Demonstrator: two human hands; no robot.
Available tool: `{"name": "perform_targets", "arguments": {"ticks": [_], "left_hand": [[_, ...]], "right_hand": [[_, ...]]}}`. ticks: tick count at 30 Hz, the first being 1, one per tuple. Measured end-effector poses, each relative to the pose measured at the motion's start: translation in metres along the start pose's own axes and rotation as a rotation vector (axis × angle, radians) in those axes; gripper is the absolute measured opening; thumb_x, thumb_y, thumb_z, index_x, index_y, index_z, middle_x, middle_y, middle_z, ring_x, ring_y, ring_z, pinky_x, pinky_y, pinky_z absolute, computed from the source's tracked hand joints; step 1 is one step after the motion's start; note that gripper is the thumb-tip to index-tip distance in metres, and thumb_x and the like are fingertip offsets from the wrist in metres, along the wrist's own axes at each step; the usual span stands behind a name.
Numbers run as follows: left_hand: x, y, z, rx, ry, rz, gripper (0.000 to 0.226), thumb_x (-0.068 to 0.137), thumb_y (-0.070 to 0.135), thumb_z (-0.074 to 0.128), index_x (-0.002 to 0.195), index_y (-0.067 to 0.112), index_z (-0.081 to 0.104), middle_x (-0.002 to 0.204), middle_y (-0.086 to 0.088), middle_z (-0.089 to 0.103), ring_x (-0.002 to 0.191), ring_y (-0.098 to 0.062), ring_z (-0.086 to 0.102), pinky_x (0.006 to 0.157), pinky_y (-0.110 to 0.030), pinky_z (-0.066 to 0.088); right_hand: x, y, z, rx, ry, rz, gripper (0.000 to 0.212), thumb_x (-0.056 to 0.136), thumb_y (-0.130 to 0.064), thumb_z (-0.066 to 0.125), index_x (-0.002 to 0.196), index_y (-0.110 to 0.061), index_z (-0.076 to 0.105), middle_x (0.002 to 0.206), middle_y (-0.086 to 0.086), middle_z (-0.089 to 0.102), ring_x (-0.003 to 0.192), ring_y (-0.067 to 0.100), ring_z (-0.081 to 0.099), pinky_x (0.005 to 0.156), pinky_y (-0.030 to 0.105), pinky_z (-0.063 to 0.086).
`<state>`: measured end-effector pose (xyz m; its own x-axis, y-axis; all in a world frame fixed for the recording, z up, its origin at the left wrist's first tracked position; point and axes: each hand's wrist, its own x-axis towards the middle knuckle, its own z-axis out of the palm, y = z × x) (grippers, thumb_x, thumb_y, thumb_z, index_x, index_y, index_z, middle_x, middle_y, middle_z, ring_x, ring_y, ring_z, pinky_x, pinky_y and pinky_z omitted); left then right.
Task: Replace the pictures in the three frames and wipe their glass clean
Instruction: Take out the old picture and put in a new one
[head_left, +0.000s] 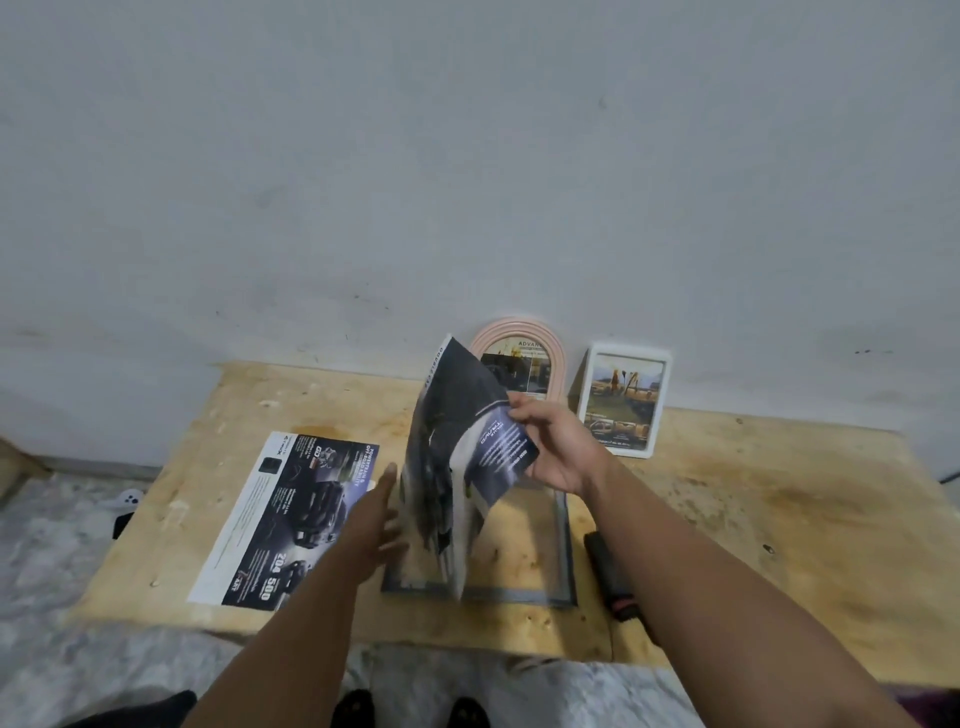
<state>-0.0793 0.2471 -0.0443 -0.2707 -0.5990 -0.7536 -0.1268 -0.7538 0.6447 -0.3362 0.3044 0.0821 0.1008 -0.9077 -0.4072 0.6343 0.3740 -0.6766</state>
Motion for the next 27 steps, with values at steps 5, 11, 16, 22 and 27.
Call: {"name": "perform_targets", "arguments": {"ticks": [5, 11, 16, 22, 27], "left_hand": [[-0.010, 0.002, -0.027, -0.269, -0.163, -0.214, 0.071, 0.084, 0.070, 0.066, 0.113, 0.005, 0.067, 0.106, -0.020, 0.068, 0.092, -0.035, 0.064, 0.074, -0.042, 0.057], [-0.018, 0.008, -0.062, -0.508, 0.115, -0.010, 0.018, 0.101, 0.012, 0.059, 0.108, -0.002, 0.069, 0.085, -0.013, 0.072, 0.082, -0.028, 0.067, 0.063, -0.039, 0.060], [-0.029, 0.007, -0.131, -0.574, 0.360, 0.046, 0.017, 0.101, 0.008, 0.062, 0.111, -0.003, 0.069, 0.103, -0.024, 0.074, 0.091, -0.041, 0.070, 0.088, -0.051, 0.059], [-0.039, -0.008, -0.210, -0.603, 0.533, 0.015, 0.008, 0.099, 0.013, 0.066, 0.101, 0.006, 0.070, 0.098, -0.012, 0.069, 0.092, -0.027, 0.062, 0.085, -0.043, 0.054], [-0.026, -0.028, -0.269, -0.473, 0.650, -0.010, 0.012, 0.097, 0.001, 0.064, 0.090, 0.007, 0.057, 0.073, -0.013, 0.056, 0.058, -0.024, 0.050, 0.044, -0.026, 0.046]], "right_hand": [[0.023, -0.024, 0.038, 0.002, -0.039, -0.042, 0.032, 0.095, -0.001, 0.043, 0.121, -0.003, 0.062, 0.108, 0.018, 0.067, 0.098, 0.030, 0.063, 0.097, 0.045, 0.049], [0.067, -0.024, 0.054, -0.359, 0.113, 0.027, 0.029, 0.097, -0.008, 0.049, 0.116, -0.011, 0.070, 0.103, 0.014, 0.067, 0.085, 0.024, 0.064, 0.080, 0.045, 0.054], [0.114, 0.004, 0.082, -0.745, 0.260, 0.089, 0.020, 0.090, 0.000, 0.069, 0.107, -0.009, 0.072, 0.086, 0.012, 0.072, 0.068, 0.020, 0.064, 0.070, 0.036, 0.052], [0.196, 0.068, 0.132, -1.206, 0.391, -0.091, 0.016, 0.075, -0.001, 0.084, 0.073, -0.013, 0.074, 0.070, 0.002, 0.073, 0.057, 0.011, 0.065, 0.058, 0.027, 0.052], [0.275, 0.131, 0.164, -1.265, 0.354, -0.063, 0.009, 0.081, -0.007, 0.080, 0.083, -0.015, 0.076, 0.084, 0.009, 0.074, 0.075, 0.025, 0.071, 0.060, 0.033, 0.056]]}}
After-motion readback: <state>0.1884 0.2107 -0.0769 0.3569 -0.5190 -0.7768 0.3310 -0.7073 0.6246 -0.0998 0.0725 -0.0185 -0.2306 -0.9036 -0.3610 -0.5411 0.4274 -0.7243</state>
